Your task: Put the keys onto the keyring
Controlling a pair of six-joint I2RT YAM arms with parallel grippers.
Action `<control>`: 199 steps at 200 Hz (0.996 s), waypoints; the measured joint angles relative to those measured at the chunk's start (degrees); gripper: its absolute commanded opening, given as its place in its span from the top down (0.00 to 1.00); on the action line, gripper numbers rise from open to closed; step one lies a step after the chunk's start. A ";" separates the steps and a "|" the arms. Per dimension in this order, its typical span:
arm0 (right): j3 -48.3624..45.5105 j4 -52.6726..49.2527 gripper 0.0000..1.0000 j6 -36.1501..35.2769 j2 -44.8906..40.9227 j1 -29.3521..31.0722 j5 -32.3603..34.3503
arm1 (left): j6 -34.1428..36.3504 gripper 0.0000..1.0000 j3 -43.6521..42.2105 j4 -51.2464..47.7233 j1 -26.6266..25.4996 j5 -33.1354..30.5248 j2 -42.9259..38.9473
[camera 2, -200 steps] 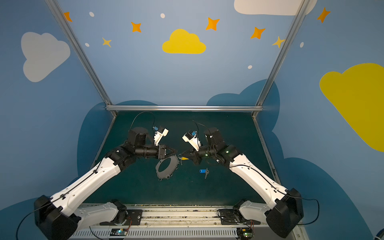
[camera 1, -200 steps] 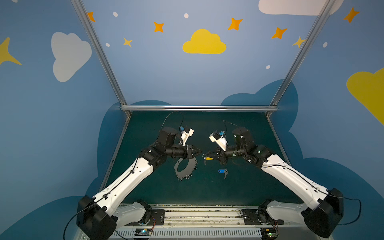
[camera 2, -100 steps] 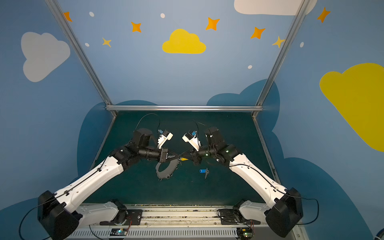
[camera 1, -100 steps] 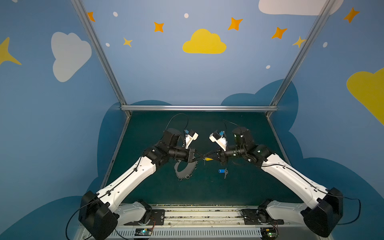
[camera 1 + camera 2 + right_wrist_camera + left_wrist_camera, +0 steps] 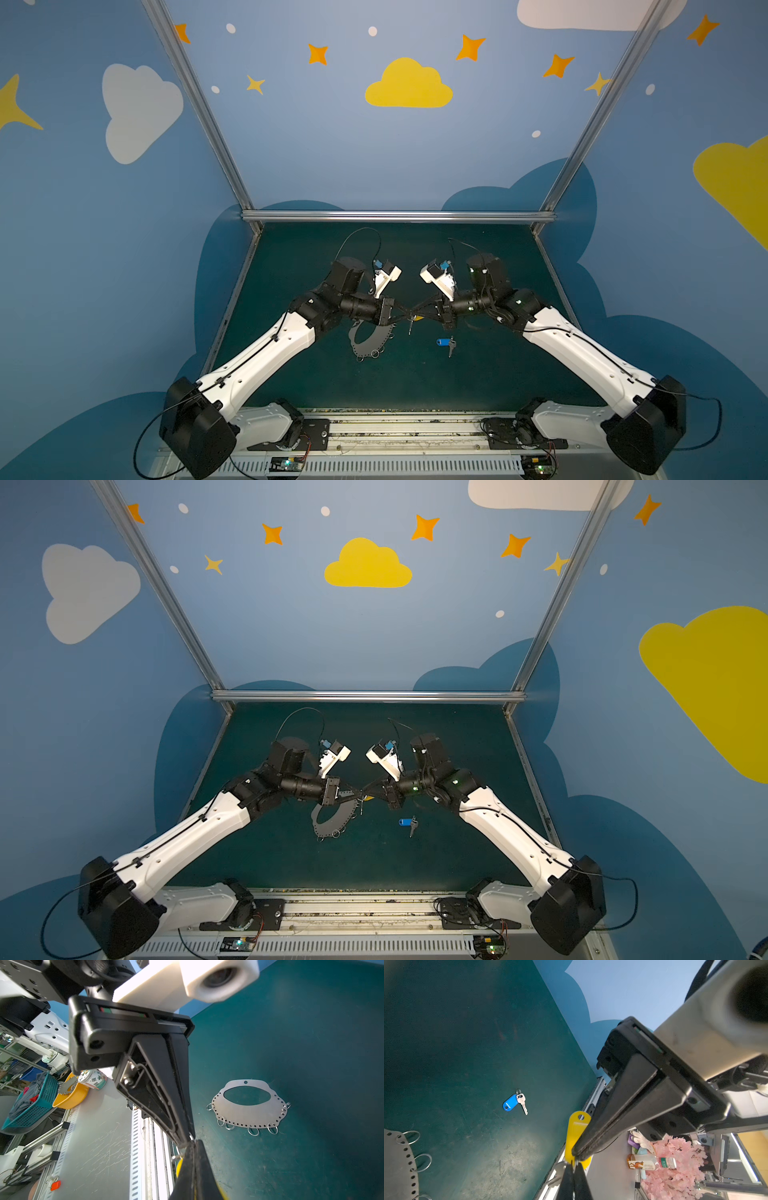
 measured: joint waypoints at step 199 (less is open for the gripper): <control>-14.34 21.57 0.80 15.85 -5.16 3.52 3.04 | -8.37 0.96 -6.73 12.72 -0.74 -13.22 -7.98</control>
